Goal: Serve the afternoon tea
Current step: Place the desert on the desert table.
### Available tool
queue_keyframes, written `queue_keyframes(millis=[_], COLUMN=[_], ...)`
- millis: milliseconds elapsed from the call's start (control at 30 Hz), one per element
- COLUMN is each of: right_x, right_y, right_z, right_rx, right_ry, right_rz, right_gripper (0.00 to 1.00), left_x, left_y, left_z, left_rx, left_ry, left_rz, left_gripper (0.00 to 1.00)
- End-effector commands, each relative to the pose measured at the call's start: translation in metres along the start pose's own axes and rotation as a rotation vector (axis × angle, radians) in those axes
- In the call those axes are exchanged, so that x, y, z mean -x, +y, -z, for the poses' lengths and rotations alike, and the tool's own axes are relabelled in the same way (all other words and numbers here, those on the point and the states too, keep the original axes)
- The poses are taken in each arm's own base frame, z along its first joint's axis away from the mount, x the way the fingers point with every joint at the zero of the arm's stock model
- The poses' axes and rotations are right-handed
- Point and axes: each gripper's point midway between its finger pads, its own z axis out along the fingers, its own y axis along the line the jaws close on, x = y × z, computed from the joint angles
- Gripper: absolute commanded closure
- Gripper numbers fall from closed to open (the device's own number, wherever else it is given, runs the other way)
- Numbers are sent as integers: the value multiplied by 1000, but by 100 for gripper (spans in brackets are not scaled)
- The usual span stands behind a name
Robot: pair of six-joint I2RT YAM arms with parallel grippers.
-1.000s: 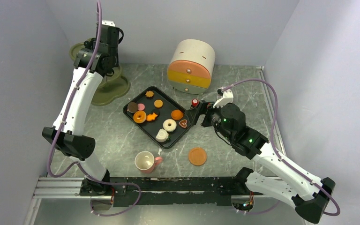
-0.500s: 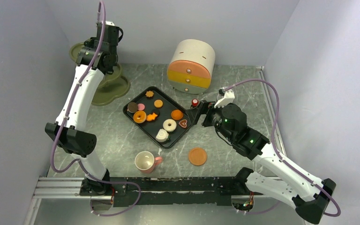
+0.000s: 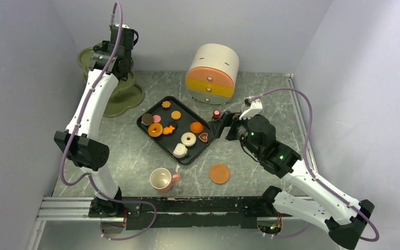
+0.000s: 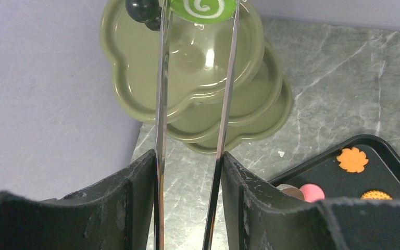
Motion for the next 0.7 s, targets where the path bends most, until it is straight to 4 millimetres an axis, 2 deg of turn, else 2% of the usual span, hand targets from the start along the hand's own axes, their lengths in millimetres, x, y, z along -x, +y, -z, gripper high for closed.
queue_keyframes(millis=[0,467,667], right_x=[14,13,20], right_y=[2,-2,-3], right_z=[1,-4,1], right_rx=[-6,-30,-37], right_ry=[-29,-24,-44], right_rz=[13,43,44], right_gripper=[6,5,5], left_x=[16,8,6], left_y=[10,13,12], left_z=[-2,-14,-16], left_rx=[43,106,114], left_ry=[-48,-29,-27], left_rz=[19,-13,-23], left_gripper=[50,47,46])
